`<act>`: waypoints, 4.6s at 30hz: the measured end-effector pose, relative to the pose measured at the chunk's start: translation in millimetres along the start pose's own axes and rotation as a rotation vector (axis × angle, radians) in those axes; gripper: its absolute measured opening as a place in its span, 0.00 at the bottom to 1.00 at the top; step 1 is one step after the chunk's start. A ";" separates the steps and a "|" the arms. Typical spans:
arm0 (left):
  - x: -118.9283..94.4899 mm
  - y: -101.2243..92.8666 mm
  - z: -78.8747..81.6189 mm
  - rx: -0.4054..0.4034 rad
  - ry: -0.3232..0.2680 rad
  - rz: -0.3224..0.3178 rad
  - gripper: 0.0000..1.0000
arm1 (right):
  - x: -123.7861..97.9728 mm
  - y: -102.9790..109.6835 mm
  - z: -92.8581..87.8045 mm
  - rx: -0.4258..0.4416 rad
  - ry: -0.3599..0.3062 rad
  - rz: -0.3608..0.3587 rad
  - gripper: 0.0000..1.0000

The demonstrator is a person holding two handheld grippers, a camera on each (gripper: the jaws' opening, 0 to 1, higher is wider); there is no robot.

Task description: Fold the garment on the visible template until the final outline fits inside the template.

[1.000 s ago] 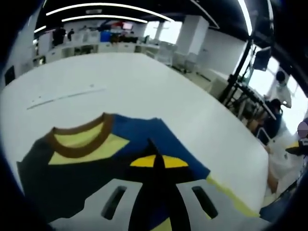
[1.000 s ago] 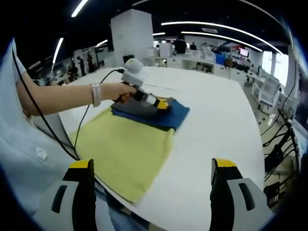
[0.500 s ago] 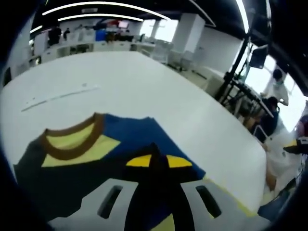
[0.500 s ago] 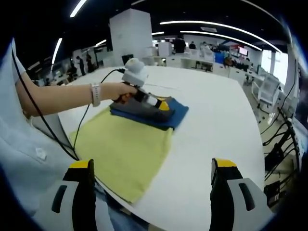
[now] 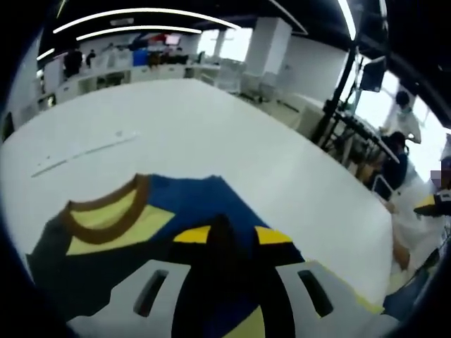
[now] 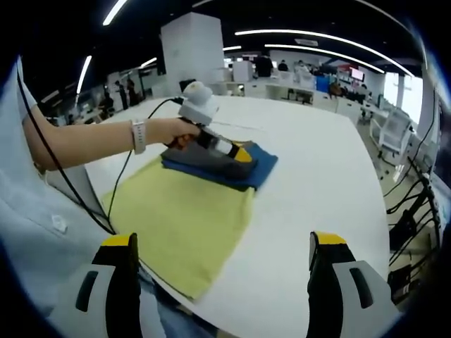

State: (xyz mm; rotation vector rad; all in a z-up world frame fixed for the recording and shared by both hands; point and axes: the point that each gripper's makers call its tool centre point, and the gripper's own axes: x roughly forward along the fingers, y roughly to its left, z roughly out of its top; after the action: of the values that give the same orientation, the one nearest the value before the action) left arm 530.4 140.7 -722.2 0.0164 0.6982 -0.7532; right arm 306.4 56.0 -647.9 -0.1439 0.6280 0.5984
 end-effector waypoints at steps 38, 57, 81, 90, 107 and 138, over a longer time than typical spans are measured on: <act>-42.4 7.4 8.6 0.106 -0.032 0.018 0.52 | 11.3 22.0 4.2 -0.010 0.013 0.028 1.00; -80.8 11.2 16.1 0.154 -0.068 0.024 0.58 | 14.7 31.6 6.7 -0.012 0.014 0.034 1.00; -135.2 19.2 16.1 0.210 -0.100 0.045 0.72 | 20.7 46.4 10.5 -0.029 0.022 0.049 1.00; -156.8 24.7 13.4 0.232 -0.100 0.060 0.76 | 21.0 48.1 13.1 -0.028 0.018 0.039 1.00; -192.0 29.5 5.5 0.238 -0.111 0.078 0.81 | 20.5 45.4 18.5 -0.034 0.018 0.014 1.00; -238.6 23.9 0.0 0.235 -0.136 0.059 0.98 | 22.5 48.1 26.9 -0.066 0.024 0.017 1.00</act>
State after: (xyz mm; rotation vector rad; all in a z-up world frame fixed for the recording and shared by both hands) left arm 422.1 306.8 -587.5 0.1969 0.4753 -0.7690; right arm 307.4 114.6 -637.1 -0.2080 0.6331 0.6349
